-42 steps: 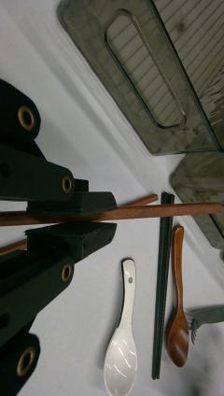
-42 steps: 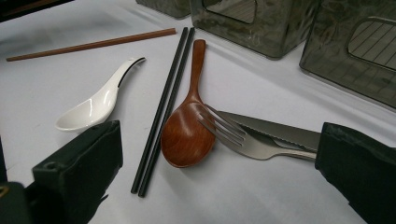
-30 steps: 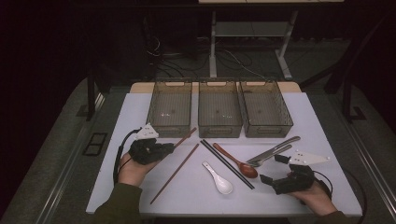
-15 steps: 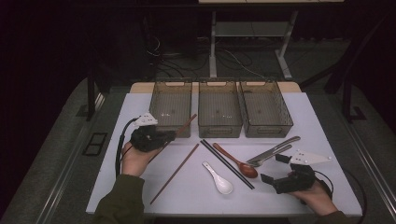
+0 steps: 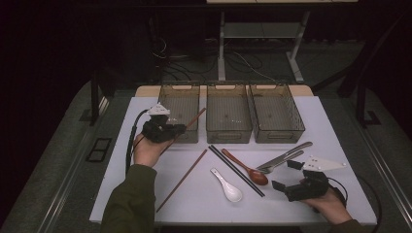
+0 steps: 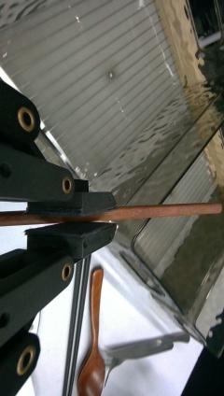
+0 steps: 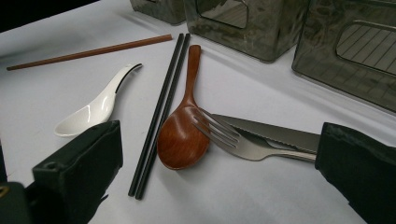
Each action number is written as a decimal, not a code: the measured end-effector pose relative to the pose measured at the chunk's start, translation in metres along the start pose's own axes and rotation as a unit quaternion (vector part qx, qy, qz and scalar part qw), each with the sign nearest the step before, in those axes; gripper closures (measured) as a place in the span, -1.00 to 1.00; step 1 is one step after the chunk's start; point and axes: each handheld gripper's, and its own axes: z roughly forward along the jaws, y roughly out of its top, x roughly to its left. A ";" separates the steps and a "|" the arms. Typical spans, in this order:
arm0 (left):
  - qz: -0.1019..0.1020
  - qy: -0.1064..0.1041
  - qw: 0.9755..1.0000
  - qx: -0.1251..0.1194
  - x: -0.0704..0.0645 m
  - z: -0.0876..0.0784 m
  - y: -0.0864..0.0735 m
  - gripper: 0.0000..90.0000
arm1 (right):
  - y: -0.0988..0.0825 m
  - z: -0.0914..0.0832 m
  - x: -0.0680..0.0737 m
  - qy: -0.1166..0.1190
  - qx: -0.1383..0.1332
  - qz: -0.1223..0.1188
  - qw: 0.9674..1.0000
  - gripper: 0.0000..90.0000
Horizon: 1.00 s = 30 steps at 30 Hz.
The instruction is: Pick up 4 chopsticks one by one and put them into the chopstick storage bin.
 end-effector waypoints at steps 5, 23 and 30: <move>0.002 0.018 1.000 -0.004 0.007 0.003 0.012 0.86 | 0.000 -0.001 0.000 0.000 -0.002 0.000 1.000 -0.98; -0.017 0.042 0.999 -0.018 0.051 0.021 0.055 0.86 | 0.001 -0.003 0.003 0.003 -0.009 0.002 1.000 -0.98; -0.018 0.059 0.998 -0.019 0.064 0.040 0.067 0.86 | 0.001 -0.003 0.003 0.003 -0.010 0.001 1.000 -0.98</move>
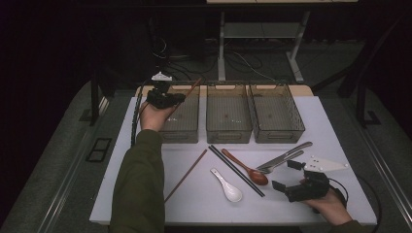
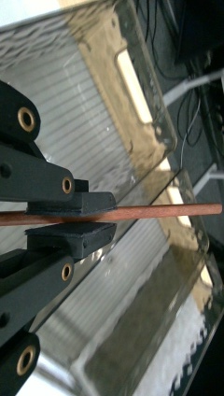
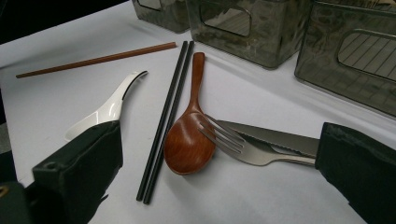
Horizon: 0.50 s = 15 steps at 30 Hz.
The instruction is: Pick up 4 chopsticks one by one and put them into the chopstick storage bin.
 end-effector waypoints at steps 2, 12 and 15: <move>0.007 0.010 1.000 0.004 0.004 0.005 0.002 0.86 | 0.000 0.000 0.000 -0.002 0.000 -0.001 1.000 -0.98; -0.003 0.032 0.999 -0.017 0.022 0.023 -0.002 0.86 | -0.001 -0.001 -0.001 -0.004 -0.002 -0.001 1.000 -0.98; -0.010 0.042 0.999 -0.011 0.026 0.026 -0.005 0.86 | -0.001 0.000 -0.001 -0.006 -0.001 0.002 1.000 -0.98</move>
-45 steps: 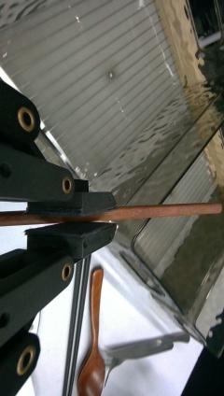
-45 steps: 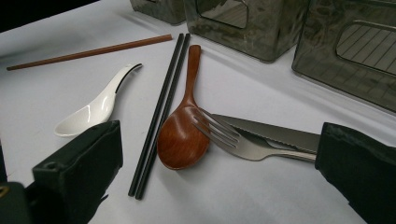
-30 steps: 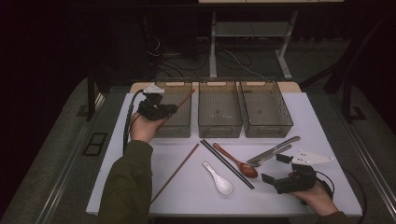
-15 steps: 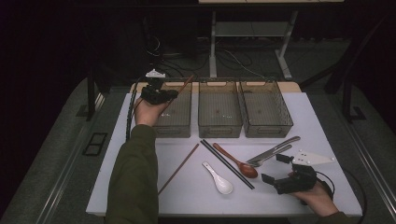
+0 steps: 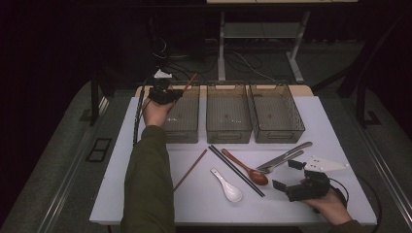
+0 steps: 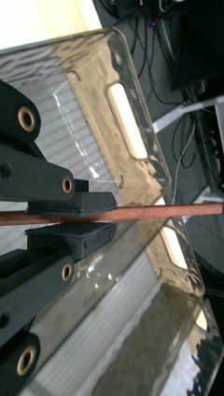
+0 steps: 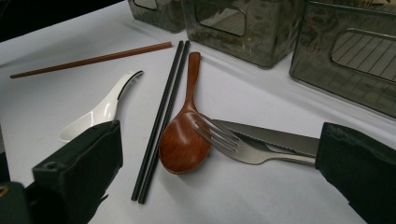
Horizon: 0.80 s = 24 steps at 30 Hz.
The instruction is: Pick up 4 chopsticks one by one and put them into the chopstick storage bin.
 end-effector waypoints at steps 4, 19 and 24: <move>-0.013 -0.001 1.000 -0.005 0.000 0.002 0.000 0.86 | 0.000 0.000 0.000 0.000 -0.001 -0.001 1.000 -0.98; 0.000 0.020 1.000 0.009 -0.010 0.006 0.001 0.23 | 0.000 0.000 0.001 0.002 -0.002 -0.001 1.000 -0.98; -0.002 0.000 1.000 0.012 -0.015 0.004 0.000 0.02 | 0.000 0.000 0.000 0.002 -0.002 0.002 1.000 -0.98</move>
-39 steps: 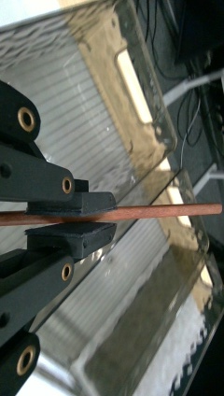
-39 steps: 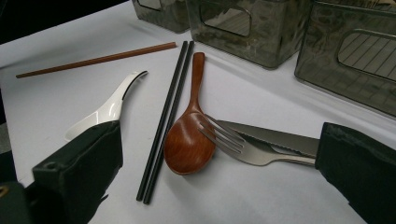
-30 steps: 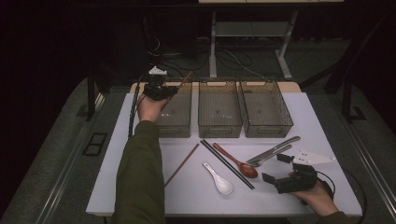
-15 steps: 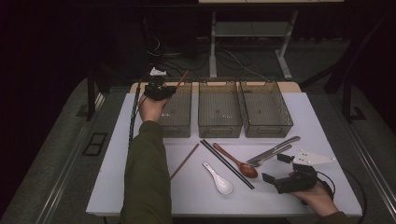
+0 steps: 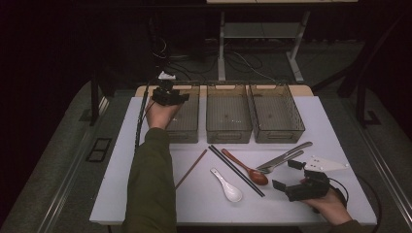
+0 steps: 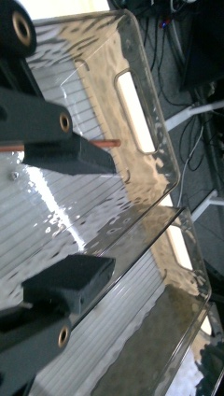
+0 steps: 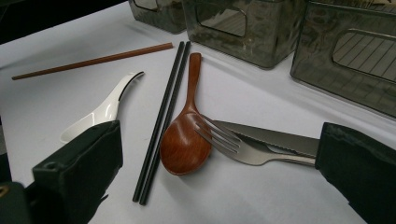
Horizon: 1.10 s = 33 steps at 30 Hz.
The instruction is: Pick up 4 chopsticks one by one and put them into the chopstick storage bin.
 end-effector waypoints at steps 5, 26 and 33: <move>0.013 -0.003 1.000 0.012 -0.006 -0.006 0.002 -0.12 | 0.000 0.000 0.001 0.001 0.002 0.000 1.000 -0.98; 0.013 -0.058 0.998 -0.023 -0.046 -0.068 -0.028 -0.68 | -0.001 -0.001 -0.002 -0.002 0.001 0.004 1.000 -0.98; 0.019 -0.068 0.997 -0.028 -0.061 -0.087 -0.056 -0.71 | -0.002 0.001 -0.003 -0.006 0.005 0.005 1.000 -0.98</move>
